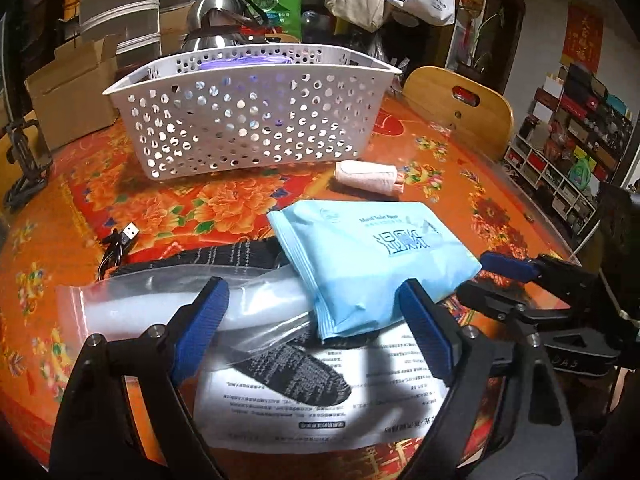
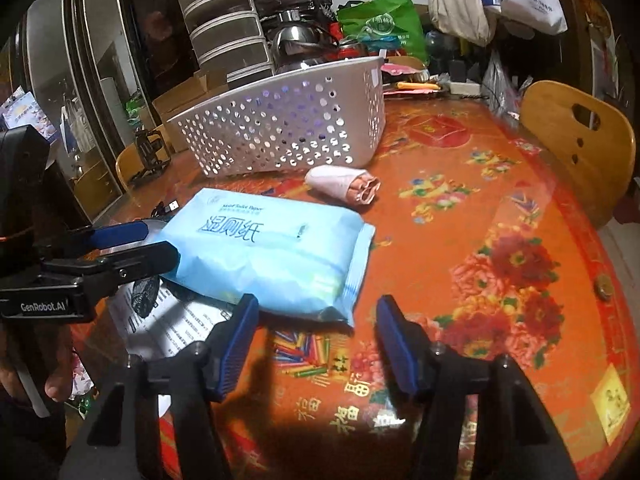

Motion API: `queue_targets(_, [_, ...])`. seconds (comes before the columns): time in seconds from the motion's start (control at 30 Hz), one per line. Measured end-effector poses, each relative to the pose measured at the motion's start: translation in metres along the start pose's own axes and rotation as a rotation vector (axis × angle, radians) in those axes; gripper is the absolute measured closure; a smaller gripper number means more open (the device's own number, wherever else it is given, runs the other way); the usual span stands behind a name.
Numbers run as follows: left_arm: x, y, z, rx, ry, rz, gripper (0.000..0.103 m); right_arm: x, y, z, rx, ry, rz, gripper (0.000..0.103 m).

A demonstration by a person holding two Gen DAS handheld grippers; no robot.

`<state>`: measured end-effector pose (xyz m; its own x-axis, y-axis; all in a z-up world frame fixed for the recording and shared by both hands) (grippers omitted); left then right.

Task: Organize soft objects
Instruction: 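Move the left gripper to the blue wet-wipe pack and grasp it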

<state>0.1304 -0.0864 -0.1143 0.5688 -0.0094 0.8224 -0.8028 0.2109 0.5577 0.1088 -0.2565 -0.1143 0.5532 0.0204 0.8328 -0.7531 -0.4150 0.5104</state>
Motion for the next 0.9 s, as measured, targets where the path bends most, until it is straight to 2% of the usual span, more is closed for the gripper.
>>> queue_targets(0.07, [0.000, -0.001, 0.002, -0.002, -0.004, 0.009, 0.020, -0.001, -0.003, 0.001, 0.022, -0.021, -0.007, 0.052])
queue_targets(0.27, [-0.001, -0.006, 0.003, -0.003, -0.029, 0.009, 0.027, 0.001, -0.008, -0.003, 0.038, -0.023, -0.023, 0.057])
queue_targets(0.33, [-0.003, -0.007, 0.003, 0.000, -0.037, 0.008, 0.039, 0.001, -0.010, -0.005, 0.038, -0.018, -0.027, 0.058])
queue_targets(0.4, [-0.004, -0.009, 0.003, -0.019, -0.038, -0.001, 0.044, 0.002, -0.011, -0.005, 0.043, -0.018, -0.032, 0.060])
queue_targets(0.6, [-0.004, -0.012, 0.012, -0.026, -0.096, 0.002, 0.046, 0.002, -0.011, -0.003, 0.043, -0.027, -0.031, 0.062])
queue_targets(0.83, [0.001, -0.017, 0.013, -0.063, -0.119, -0.002, 0.046, 0.007, -0.011, 0.001, 0.038, -0.050, -0.028, 0.061])
queue_targets(0.9, [0.000, -0.019, 0.015, -0.076, -0.129, -0.008, 0.055, 0.008, -0.015, -0.001, 0.045, -0.047, -0.039, 0.061])
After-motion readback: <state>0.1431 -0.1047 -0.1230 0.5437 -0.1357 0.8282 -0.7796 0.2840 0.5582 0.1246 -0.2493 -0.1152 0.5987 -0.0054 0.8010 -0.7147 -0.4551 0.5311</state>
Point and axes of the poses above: each gripper's, at about its wrist camera, not at the fingertips, and y roughly against the way its jaws point, z to its right, x to its top, the point moved 3 cm from there along -y, roughly the way its jaws point, and after that the axes turned 12 degrees about z, right-handed, at the moved point
